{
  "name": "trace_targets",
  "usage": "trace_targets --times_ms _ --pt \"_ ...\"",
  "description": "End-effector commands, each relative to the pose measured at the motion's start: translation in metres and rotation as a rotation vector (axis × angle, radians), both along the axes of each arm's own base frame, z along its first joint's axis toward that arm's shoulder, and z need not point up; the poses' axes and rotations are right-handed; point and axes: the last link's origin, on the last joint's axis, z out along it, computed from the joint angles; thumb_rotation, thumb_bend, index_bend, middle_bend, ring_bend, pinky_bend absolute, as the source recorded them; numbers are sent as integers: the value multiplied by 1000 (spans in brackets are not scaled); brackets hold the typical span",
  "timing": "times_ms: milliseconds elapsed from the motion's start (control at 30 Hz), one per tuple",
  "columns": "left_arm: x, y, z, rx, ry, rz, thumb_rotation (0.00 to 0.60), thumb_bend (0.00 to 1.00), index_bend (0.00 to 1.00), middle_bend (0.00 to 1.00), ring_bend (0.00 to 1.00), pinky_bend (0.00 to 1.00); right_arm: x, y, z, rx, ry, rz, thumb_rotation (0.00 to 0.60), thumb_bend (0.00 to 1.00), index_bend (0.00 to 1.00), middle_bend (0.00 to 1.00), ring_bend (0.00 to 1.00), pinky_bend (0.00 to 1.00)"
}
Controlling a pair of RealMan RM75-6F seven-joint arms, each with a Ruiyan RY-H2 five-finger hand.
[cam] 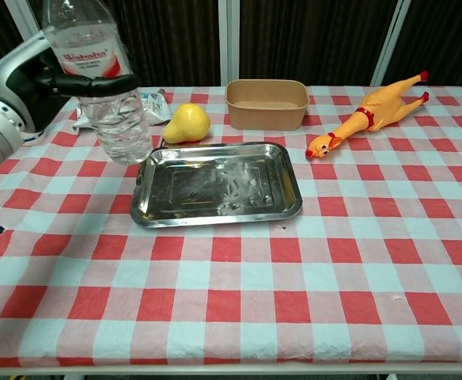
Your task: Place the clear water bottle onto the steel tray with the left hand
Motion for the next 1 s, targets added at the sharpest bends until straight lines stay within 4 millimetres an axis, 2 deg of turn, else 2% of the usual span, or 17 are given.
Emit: trace_targets --times_ms 33,133,200,267,400,500,567,700,733,833,1000 --pt "-31 10 32 99 76 45 600 200 626 671 505 530 -1 1 0 4 -4 -1 600 66 0 35 0 0" --pt "-76 22 74 184 173 127 600 200 626 672 505 530 1 1 4 -13 -12 12 600 66 0 35 0 0" --pt "-91 26 87 198 165 173 600 201 626 672 505 530 2 1 8 -30 -12 21 600 66 0 36 0 0" --pt "-84 27 80 173 141 157 600 202 626 671 505 530 2 0 10 -38 -13 19 600 66 0 38 0 0" --pt "-30 8 35 64 15 24 600 198 616 666 505 530 -1 0 6 -22 -5 2 600 67 0 38 0 0" --pt "-8 1 32 84 -70 5 600 197 614 666 505 530 0 -1 3 -6 -1 4 600 67 0 38 0 0" --pt "-16 5 40 122 -45 26 600 197 614 666 505 530 1 -1 2 -4 -5 10 600 67 0 37 0 0" --pt "-56 18 66 179 12 136 600 197 614 666 505 530 2 -1 4 -11 -10 12 600 67 0 37 0 0" --pt "-59 19 66 173 15 147 600 197 614 666 505 530 1 -1 5 -11 -8 11 600 67 0 37 0 0" --pt "-57 17 52 123 16 142 600 197 614 666 505 530 0 -1 4 -8 -6 5 600 66 0 37 0 0" --pt "-30 13 6 23 -27 106 600 197 614 666 505 530 0 0 4 -14 -1 6 600 66 0 37 0 0"
